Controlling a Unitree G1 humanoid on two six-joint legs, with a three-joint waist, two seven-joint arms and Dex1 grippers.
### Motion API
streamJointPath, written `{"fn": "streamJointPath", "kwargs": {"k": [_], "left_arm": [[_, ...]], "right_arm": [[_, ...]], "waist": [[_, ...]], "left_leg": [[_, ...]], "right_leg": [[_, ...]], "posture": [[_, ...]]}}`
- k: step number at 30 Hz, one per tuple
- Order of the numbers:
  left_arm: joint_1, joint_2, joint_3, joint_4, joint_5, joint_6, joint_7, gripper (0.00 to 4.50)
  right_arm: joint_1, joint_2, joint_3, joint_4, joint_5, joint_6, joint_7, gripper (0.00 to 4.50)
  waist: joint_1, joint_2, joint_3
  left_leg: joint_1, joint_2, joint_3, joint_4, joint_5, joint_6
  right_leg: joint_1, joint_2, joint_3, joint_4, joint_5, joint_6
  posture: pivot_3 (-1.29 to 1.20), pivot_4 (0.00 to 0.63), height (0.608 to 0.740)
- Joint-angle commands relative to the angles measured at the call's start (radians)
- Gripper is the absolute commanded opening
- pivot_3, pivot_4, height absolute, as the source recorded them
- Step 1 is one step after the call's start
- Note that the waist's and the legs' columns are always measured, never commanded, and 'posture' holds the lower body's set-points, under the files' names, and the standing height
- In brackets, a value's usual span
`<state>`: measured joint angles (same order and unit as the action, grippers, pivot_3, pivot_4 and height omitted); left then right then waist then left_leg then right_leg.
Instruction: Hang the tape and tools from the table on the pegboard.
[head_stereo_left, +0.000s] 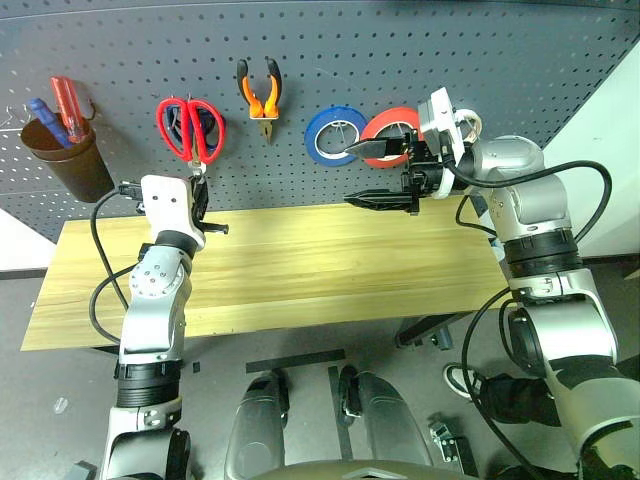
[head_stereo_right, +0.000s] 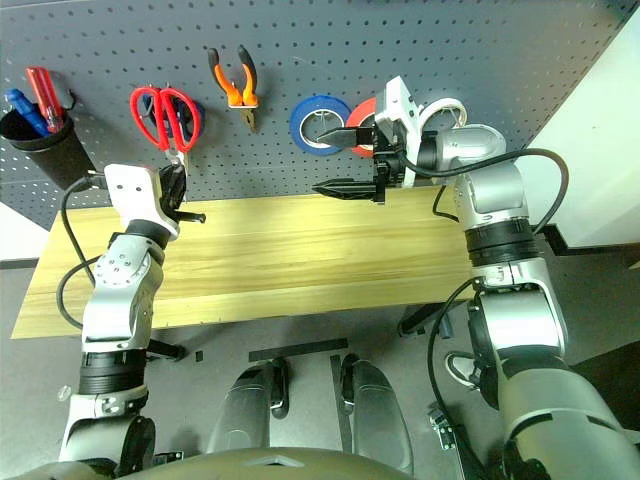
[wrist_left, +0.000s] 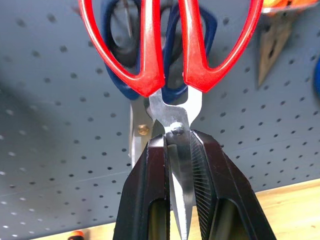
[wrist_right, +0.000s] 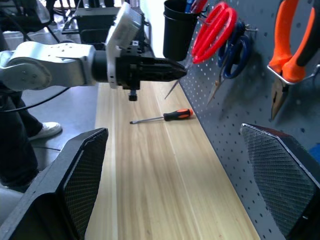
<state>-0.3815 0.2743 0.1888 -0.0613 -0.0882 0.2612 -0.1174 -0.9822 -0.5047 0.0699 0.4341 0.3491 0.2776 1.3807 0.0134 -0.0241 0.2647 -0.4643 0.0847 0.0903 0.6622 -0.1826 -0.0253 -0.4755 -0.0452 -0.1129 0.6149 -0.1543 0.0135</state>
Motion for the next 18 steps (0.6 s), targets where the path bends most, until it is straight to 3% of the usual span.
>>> {"fn": "streamJointPath", "kwargs": {"k": [1,5,10,16,17,18], "left_arm": [[-0.059,0.023,0.011,0.053,-0.003,-0.01,-0.007,0.3],[-0.123,0.039,0.013,0.125,-0.008,0.001,-0.016,0.3],[-0.14,0.045,0.018,0.13,-0.031,0.032,-0.028,1.88],[-0.071,0.01,0.044,-0.033,-0.078,0.154,0.015,3.86],[-0.057,0.009,0.048,-0.07,-0.087,0.18,0.016,4.16],[-0.044,0.013,0.048,-0.1,-0.089,0.202,0.014,4.16]], "right_arm": [[0.004,-0.012,-0.015,-0.043,0.001,-0.014,-0.011,4.5],[0.011,-0.014,-0.018,-0.043,-0.012,-0.032,-0.029,4.5],[0.029,-0.027,-0.024,-0.064,-0.011,-0.034,-0.043,4.5],[0.067,-0.043,-0.028,-0.113,-0.001,-0.02,-0.057,4.5],[0.074,-0.046,-0.028,-0.122,0.003,-0.012,-0.058,4.5],[0.08,-0.048,-0.028,-0.131,0.005,-0.005,-0.058,4.5]], "waist": [[0.0,0.0,0.0],[0.0,0.0,0.0],[-0.001,0.0,0.0],[-0.002,0.0,0.0],[-0.003,0.0,0.0],[-0.003,0.0,0.0]], "left_leg": [[0.0,0.0,0.0,0.0,0.0,0.0],[0.0,0.0,0.001,0.0,0.0,0.0],[0.001,0.0,0.001,0.0,0.0,0.0],[0.001,0.0,0.001,0.0,0.0,0.0],[0.001,0.0,0.001,0.0,0.0,0.0],[0.001,0.0,0.001,0.0,0.0,0.0]], "right_leg": [[0.0,0.0,0.0,0.0,0.0,0.0],[0.0,0.0,0.0,0.0,0.0,0.0],[0.001,0.0,0.0,0.001,0.0,0.0],[0.001,0.0,0.0,0.001,0.0,0.0],[0.001,0.0,0.0,0.001,0.0,0.0],[0.001,0.0,0.0,0.001,0.0,0.0]], "posture": [[-0.01,0.168,0.74],[-0.02,0.168,0.74],[-0.03,0.164,0.74],[-0.03,0.161,0.74],[-0.03,0.162,0.74],[-0.03,0.162,0.74]]}}
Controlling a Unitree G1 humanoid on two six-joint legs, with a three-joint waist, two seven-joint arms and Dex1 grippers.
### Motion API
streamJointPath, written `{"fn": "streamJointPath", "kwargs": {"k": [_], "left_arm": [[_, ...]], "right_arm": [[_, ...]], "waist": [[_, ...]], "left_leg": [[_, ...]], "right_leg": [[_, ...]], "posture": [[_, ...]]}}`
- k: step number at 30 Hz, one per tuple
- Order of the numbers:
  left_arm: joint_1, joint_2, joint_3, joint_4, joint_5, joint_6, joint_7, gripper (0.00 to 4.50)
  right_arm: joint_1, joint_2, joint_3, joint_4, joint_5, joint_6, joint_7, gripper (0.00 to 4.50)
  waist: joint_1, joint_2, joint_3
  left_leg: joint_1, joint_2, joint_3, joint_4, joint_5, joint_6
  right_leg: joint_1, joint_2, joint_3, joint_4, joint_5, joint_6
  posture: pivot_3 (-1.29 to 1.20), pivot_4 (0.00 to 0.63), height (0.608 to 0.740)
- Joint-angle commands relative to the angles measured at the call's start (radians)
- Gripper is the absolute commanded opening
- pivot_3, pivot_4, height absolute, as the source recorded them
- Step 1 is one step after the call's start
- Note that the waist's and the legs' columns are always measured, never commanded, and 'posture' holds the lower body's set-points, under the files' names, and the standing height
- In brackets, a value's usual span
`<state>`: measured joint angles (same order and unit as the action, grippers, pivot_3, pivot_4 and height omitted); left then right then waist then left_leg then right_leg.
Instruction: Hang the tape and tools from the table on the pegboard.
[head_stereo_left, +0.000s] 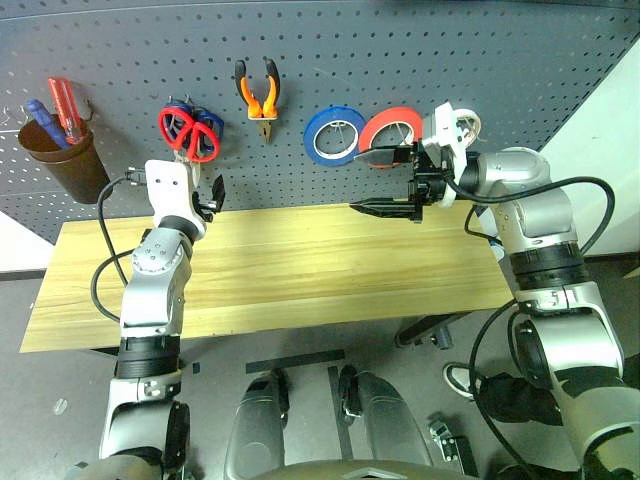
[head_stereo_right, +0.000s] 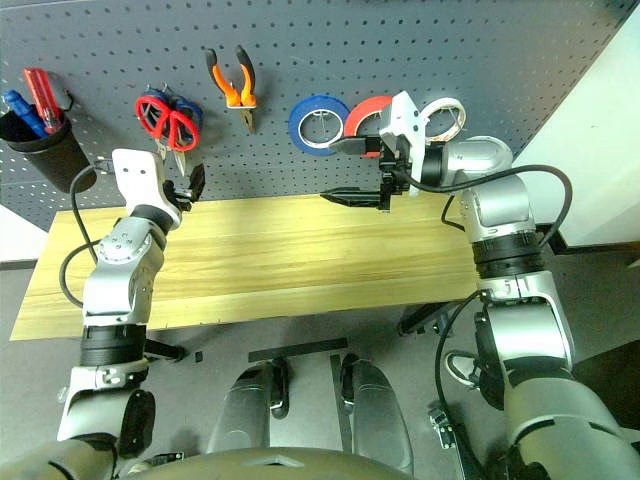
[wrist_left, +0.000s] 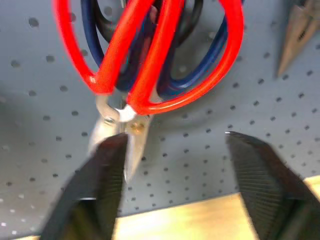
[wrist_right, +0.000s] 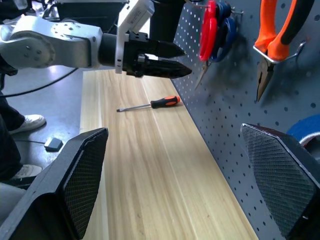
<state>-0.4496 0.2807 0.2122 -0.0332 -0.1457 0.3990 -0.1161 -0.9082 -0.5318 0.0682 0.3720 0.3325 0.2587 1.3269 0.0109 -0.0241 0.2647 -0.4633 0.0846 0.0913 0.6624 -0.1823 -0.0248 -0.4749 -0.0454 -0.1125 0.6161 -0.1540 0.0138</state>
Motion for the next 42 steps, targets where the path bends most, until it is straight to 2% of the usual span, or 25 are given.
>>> {"fn": "streamJointPath", "kwargs": {"k": [1,7,11,17,22,26,30,38,40,42], "left_arm": [[0.04,0.014,0.024,-0.157,-0.034,0.086,0.006,4.16],[0.131,0.044,0.069,-0.275,-0.073,0.214,0.007,4.16],[0.155,0.027,0.142,-0.284,-0.157,0.325,0.01,4.16],[0.117,0.117,0.142,-0.175,-0.136,0.377,-0.01,4.16],[0.07,0.18,0.158,-0.035,-0.121,0.405,-0.003,4.16],[0.041,0.228,0.153,0.04,-0.109,0.458,-0.006,4.16],[0.004,0.26,0.171,0.122,-0.105,0.43,-0.008,4.16],[-0.132,0.312,0.158,0.317,-0.093,0.395,-0.036,4.16],[-0.17,0.322,0.149,0.385,-0.083,0.372,-0.045,4.16],[-0.21,0.325,0.135,0.455,-0.077,0.333,-0.066,4.16]], "right_arm": [[0.013,-0.023,-0.024,-0.08,0.027,0.027,-0.002,4.5],[0.048,0.001,0.013,-0.152,0.054,0.112,0.01,4.5],[0.049,0.051,0.04,-0.155,0.054,0.133,-0.01,4.5],[0.01,0.165,0.076,-0.071,0.012,0.103,-0.074,4.5],[-0.036,0.265,0.115,0.054,-0.053,0.037,-0.148,4.5],[-0.054,0.322,0.132,0.133,-0.101,-0.016,-0.199,4.5],[-0.075,0.35,0.13,0.184,-0.113,-0.021,-0.202,4.5],[-0.107,0.361,0.13,0.242,-0.122,-0.004,-0.178,4.5],[-0.107,0.359,0.129,0.243,-0.122,0.001,-0.174,4.5],[-0.11,0.357,0.126,0.255,-0.125,-0.002,-0.178,4.5]], "waist": [[0.0,0.0,0.0],[-0.004,0.0,0.0],[-0.003,0.0,0.0],[0.002,0.0,0.0],[0.003,0.0,0.0],[0.006,0.0,0.002],[0.014,0.004,0.015],[0.056,0.004,0.1],[0.059,0.005,0.128],[0.059,0.003,0.149]], "left_leg": [[0.0,0.0,0.0,0.0,0.0,0.0],[0.001,0.0,-0.001,0.0,-0.001,-0.002],[0.001,0.0,-0.003,0.0,-0.001,-0.002],[0.001,0.0,-0.004,0.0,-0.002,-0.003],[0.001,0.0,-0.003,0.0,-0.002,-0.003],[0.0,0.0,-0.003,-0.001,-0.002,-0.003],[0.0,0.0,-0.004,-0.003,-0.002,-0.003],[0.003,0.0,-0.005,-0.014,0.0,-0.001],[0.002,0.0,-0.005,-0.015,0.002,-0.003],[0.001,-0.001,-0.003,-0.015,0.004,-0.006]], "right_leg": [[0.0,0.0,0.0,0.0,0.0,0.0],[0.0,0.0,0.0,0.0,0.0,0.0],[0.0,0.001,0.0,0.0,-0.001,-0.002],[0.001,0.001,-0.001,0.0,-0.001,-0.003],[0.0,0.001,-0.001,-0.001,-0.001,-0.005],[-0.001,0.001,0.0,-0.001,-0.002,-0.005],[-0.003,-0.001,0.002,-0.001,-0.003,-0.006],[-0.008,-0.002,0.004,0.001,-0.006,-0.011],[-0.011,-0.002,0.004,0.006,-0.009,-0.014],[-0.017,-0.004,0.006,0.016,-0.014,-0.01]], "posture": [[-0.03,0.163,0.74],[-0.02,0.167,0.74],[0.01,0.169,0.74],[0.04,0.177,0.74],[0.08,0.213,0.74],[0.11,0.281,0.74],[0.14,0.342,0.74],[0.2,0.484,0.74],[0.2,0.513,0.74],[0.2,0.54,0.74]]}}
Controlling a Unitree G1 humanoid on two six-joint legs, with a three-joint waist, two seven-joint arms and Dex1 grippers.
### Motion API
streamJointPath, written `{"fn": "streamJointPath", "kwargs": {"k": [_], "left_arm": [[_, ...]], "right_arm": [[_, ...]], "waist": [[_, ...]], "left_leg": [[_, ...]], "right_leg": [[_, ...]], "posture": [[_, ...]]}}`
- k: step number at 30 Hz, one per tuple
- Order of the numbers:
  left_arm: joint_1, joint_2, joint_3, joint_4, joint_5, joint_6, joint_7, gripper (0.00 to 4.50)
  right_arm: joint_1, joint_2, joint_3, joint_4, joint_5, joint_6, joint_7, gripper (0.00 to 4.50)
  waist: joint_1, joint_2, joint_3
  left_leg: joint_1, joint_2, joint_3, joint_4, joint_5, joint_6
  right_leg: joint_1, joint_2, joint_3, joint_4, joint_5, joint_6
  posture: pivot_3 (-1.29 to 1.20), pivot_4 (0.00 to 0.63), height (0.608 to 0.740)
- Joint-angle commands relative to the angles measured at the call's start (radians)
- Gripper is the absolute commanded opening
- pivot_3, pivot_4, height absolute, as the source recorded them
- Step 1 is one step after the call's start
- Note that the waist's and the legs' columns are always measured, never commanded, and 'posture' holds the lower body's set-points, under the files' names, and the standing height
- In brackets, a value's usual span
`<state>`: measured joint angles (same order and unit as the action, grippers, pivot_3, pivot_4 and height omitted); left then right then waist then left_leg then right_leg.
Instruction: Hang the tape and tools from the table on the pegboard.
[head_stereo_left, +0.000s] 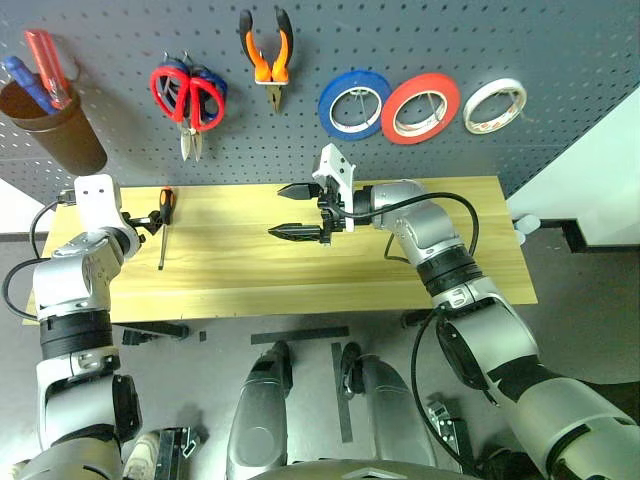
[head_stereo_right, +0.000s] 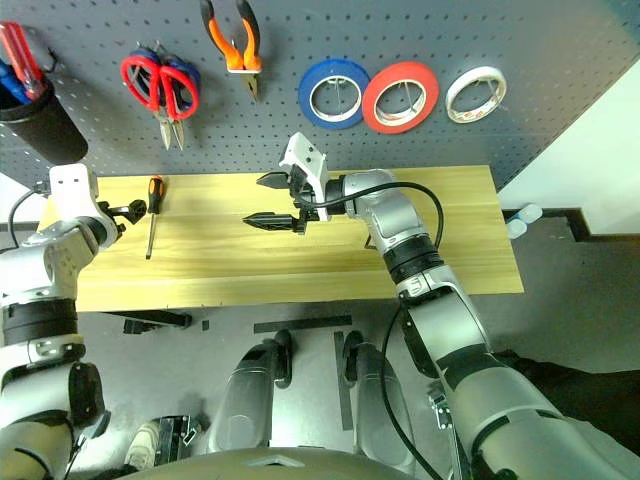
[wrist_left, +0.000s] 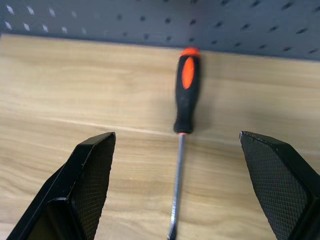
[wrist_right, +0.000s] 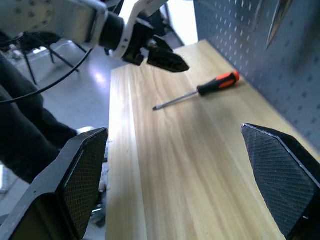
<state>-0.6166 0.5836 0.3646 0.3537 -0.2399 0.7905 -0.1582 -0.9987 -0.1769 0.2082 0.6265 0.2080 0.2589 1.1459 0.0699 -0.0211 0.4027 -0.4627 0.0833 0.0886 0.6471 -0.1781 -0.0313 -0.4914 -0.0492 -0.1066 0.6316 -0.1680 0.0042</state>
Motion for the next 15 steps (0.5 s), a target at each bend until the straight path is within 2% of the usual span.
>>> {"fn": "streamJointPath", "kwargs": {"k": [1,7,15], "left_arm": [[-0.061,0.022,-0.023,0.1,0.023,-0.08,-0.029,4.16],[-0.2,0.018,-0.049,0.334,0.053,-0.261,-0.047,4.16],[-0.369,0.055,-0.05,0.704,0.086,-0.443,-0.013,4.16]], "right_arm": [[-0.022,0.001,-0.016,0.007,-0.003,-0.005,0.0,4.5],[-0.032,-0.013,-0.03,0.043,-0.026,-0.042,-0.034,4.5],[0.002,-0.057,-0.034,0.01,-0.044,-0.024,-0.037,4.5]], "waist": [[0.0,-0.001,0.022],[-0.005,-0.003,0.068],[-0.011,-0.002,0.08]], "left_leg": [[0.0,-0.001,0.001,-0.001,0.0,0.0],[-0.007,-0.002,0.005,-0.002,0.0,0.0],[-0.007,-0.001,0.008,-0.002,0.001,-0.001]], "right_leg": [[-0.001,0.0,0.0,0.001,-0.001,0.002],[-0.009,-0.002,-0.001,0.003,-0.002,0.003],[-0.01,-0.004,-0.001,0.004,-0.002,0.003]], "posture": [[0.2,0.55,0.74],[0.17,0.6,0.74],[0.13,0.609,0.74]]}}
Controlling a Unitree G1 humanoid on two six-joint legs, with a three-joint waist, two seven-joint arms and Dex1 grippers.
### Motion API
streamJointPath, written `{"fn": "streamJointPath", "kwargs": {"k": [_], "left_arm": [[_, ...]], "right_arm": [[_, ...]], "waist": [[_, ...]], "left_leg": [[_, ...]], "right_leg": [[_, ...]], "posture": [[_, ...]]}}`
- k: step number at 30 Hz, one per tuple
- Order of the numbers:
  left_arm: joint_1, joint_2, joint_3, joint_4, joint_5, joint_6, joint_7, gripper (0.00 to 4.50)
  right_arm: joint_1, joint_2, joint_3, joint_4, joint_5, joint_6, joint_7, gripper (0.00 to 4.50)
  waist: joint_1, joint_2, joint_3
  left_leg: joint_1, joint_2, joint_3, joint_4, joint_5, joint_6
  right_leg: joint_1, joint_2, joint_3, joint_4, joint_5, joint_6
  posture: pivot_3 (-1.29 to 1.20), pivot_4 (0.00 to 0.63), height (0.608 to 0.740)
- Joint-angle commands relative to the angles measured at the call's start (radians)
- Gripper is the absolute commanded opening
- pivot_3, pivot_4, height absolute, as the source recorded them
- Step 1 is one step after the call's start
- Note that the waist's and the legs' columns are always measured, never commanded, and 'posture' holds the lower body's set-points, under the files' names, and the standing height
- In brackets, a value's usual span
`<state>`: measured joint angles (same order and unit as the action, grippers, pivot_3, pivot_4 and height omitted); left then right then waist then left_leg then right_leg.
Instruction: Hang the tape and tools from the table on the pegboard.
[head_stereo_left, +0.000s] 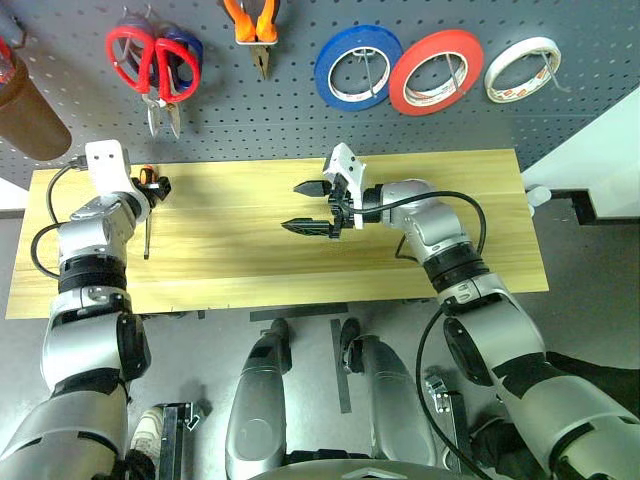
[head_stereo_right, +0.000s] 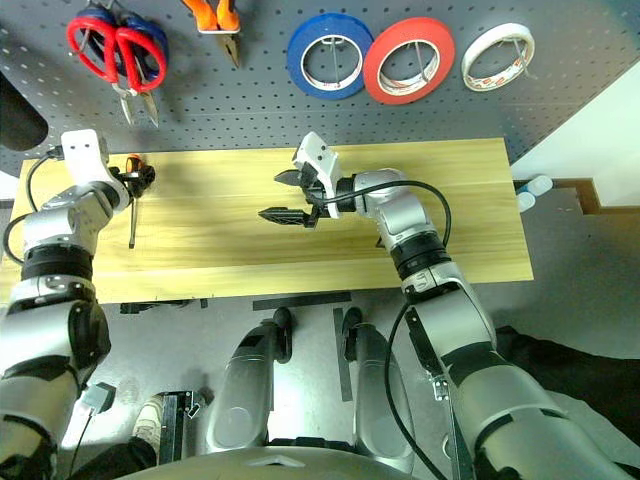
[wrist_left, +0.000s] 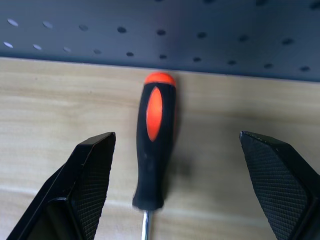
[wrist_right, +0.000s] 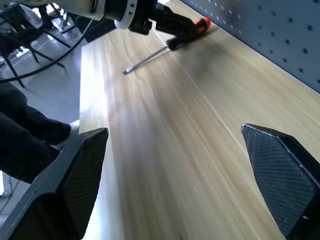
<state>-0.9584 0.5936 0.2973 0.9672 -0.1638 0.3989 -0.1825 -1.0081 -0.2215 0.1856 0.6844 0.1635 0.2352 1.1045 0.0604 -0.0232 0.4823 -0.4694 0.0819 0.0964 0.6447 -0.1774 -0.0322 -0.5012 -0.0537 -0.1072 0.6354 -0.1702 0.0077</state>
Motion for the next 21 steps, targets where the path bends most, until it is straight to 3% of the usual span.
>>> {"fn": "streamJointPath", "kwargs": {"k": [1,11,21], "left_arm": [[-0.037,0.051,0.02,0.12,0.008,-0.066,0.013,4.16],[-0.052,0.083,0.006,0.3,0.022,-0.13,-0.004,4.16],[-0.054,0.113,0.026,0.34,0.024,-0.112,0.007,0.86]], "right_arm": [[0.017,-0.017,-0.013,-0.057,0.002,0.006,0.003,4.5],[0.061,-0.071,-0.016,-0.137,-0.006,0.059,-0.027,4.5],[0.083,-0.116,-0.027,-0.156,-0.014,0.072,-0.052,4.5]], "waist": [[-0.003,0.0,0.001],[-0.023,0.0,0.002],[-0.031,-0.001,0.002]], "left_leg": [[0.0,0.0,0.0,0.0,0.0,0.0],[-0.001,0.0,0.003,-0.003,0.0,0.0],[0.004,-0.001,0.008,-0.014,0.001,-0.002]], "right_leg": [[0.0,0.0,0.0,0.0,0.0,0.0],[-0.002,-0.004,0.001,0.0,-0.001,0.002],[-0.003,-0.004,0.005,-0.003,-0.002,0.002]], "posture": [[0.12,0.61,0.74],[0.06,0.598,0.74],[0.03,0.591,0.74]]}}
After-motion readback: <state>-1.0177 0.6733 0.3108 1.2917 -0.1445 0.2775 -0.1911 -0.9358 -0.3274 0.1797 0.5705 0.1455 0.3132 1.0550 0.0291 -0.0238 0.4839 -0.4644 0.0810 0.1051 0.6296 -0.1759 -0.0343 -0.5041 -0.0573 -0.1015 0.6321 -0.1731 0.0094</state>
